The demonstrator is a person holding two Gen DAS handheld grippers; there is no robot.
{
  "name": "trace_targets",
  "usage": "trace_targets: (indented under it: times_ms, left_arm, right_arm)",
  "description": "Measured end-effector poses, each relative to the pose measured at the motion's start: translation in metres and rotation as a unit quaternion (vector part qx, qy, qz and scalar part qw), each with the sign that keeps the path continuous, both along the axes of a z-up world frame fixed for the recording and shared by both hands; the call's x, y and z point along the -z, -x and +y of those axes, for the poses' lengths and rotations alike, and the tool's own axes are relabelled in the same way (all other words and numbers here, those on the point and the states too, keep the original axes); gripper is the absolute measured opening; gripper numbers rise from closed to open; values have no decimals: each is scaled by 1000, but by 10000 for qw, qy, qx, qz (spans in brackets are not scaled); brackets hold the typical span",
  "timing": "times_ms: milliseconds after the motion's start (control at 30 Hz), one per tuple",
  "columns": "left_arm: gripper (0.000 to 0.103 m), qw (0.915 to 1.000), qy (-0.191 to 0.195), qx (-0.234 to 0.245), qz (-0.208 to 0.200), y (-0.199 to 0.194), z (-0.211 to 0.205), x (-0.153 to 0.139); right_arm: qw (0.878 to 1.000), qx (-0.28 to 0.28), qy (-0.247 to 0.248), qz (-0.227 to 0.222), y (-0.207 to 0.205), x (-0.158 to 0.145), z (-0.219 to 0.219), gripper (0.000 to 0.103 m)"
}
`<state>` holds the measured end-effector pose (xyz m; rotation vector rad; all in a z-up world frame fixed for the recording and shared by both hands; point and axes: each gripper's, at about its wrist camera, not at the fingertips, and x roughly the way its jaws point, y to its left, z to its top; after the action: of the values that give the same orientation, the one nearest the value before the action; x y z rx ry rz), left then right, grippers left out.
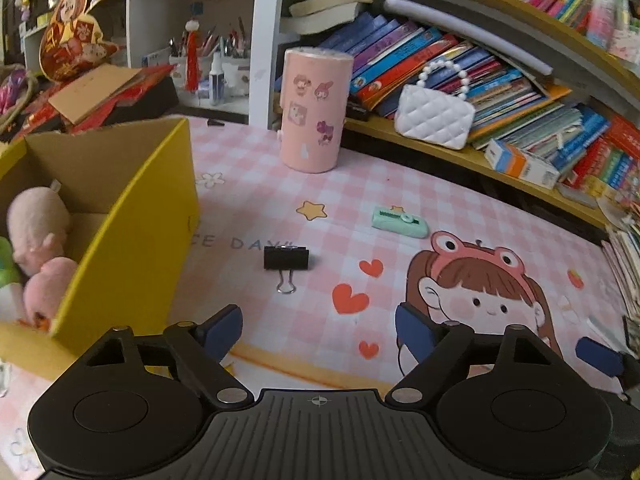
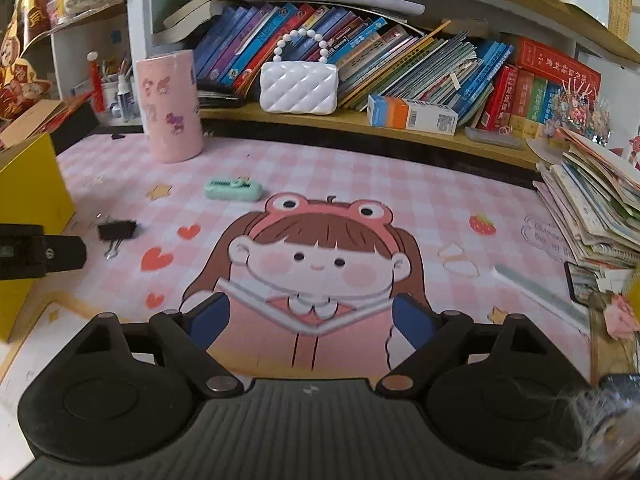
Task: Organize objects
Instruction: 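Grasp the black binder clip with the left tool while the right tool grasps the mint-green clip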
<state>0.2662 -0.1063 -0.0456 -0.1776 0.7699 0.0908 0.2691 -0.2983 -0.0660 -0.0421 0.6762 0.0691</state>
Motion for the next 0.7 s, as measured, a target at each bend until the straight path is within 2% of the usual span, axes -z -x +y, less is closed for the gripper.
trace_targets:
  times_ms: [233, 467, 700]
  left_arm:
    - [82, 9998, -65, -179, 35, -29, 1, 11]
    - [69, 9992, -159, -321, 161, -55, 4, 29]
    - [68, 9986, -360, -339, 165, -72, 4, 38]
  right_arm:
    - [10000, 15, -91, 22, -24, 7, 1, 89]
    - [9999, -34, -137, 86, -42, 14, 2, 89]
    - [9997, -74, -191, 157, -48, 18, 1, 89]
